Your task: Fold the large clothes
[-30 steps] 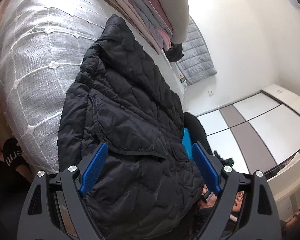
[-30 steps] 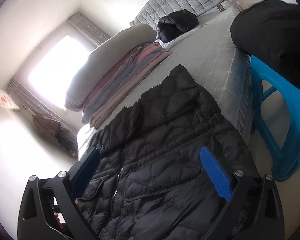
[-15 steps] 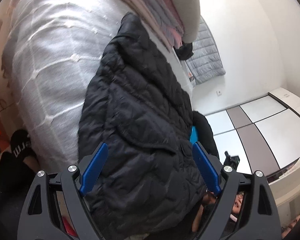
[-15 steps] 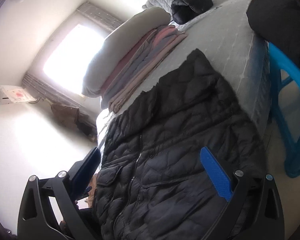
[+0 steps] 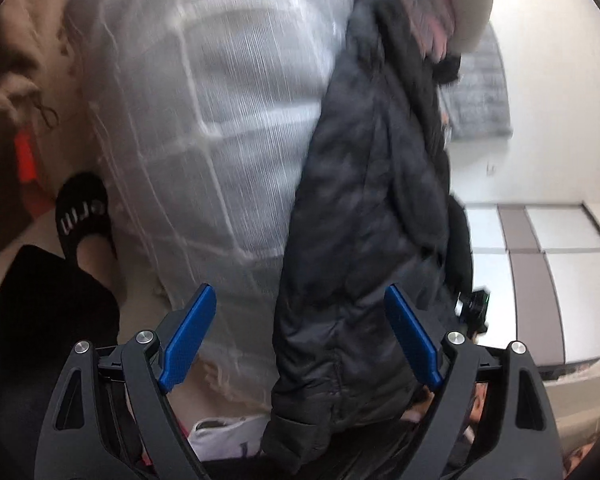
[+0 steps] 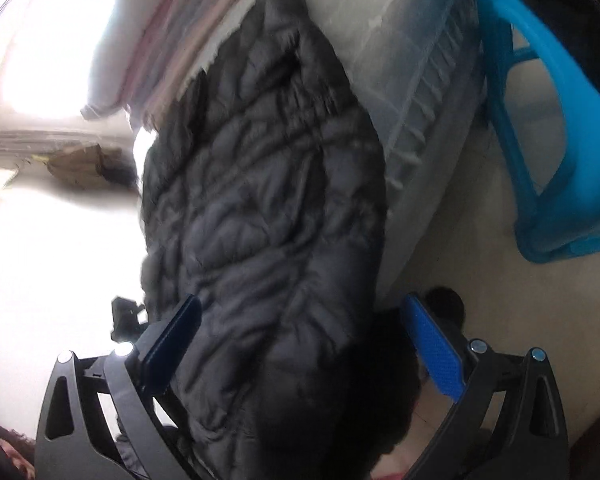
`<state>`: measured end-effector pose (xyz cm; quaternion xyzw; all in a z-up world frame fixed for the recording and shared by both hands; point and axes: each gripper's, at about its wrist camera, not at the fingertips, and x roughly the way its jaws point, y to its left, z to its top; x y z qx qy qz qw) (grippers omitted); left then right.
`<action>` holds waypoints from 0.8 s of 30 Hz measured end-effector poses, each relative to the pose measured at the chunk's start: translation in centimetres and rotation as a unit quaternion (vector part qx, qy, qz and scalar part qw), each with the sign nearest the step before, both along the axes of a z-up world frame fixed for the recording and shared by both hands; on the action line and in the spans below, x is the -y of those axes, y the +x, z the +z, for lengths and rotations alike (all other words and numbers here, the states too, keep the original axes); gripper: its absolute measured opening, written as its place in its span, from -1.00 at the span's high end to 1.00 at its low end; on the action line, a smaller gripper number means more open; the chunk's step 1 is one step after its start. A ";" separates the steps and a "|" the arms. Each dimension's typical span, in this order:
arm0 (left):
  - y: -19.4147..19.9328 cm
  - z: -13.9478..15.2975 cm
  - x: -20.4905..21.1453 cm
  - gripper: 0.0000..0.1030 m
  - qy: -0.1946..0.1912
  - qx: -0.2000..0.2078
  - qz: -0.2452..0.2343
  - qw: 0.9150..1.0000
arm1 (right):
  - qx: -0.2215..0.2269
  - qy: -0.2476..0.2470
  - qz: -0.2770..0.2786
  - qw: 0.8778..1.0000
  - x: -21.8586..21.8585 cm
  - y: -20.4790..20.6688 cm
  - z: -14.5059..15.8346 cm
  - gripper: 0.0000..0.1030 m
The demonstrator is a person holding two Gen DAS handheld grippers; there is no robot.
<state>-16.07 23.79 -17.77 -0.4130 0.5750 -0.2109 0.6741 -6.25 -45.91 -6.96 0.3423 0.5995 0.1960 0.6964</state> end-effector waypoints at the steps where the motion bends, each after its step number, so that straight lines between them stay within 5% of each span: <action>1: 0.0 -0.2 0.7 -0.60 -0.008 -0.003 -0.013 1.000 | 0.004 0.011 0.003 1.000 0.0 -0.3 0.2 -0.87; 6: -0.8 -0.5 3.6 -0.60 -0.027 -0.003 -0.060 0.998 | 0.043 0.032 0.016 0.998 -0.7 -2.0 2.3 -0.85; 8: -1.0 -0.5 4.4 -0.59 -0.014 0.001 -0.068 0.998 | 0.053 0.008 0.019 0.998 -1.4 -2.3 2.9 -0.57; 10: -1.4 -0.2 5.0 -0.47 0.013 0.018 -0.061 0.998 | 0.051 -0.013 0.012 0.999 -2.2 -2.4 3.2 0.47; 12: -1.8 0.1 5.1 0.33 0.003 0.030 -0.044 0.999 | 0.062 -0.011 0.011 0.998 -2.7 -2.5 3.6 0.56; 15: -2.6 1.7 5.5 0.82 0.019 0.063 -0.024 0.998 | 0.091 0.012 -0.006 0.996 -3.0 -3.0 4.7 0.70; 24: -3.9 8.4 6.0 0.93 0.013 0.157 0.005 0.987 | 0.154 0.125 -0.077 0.977 -1.8 -5.2 5.9 0.81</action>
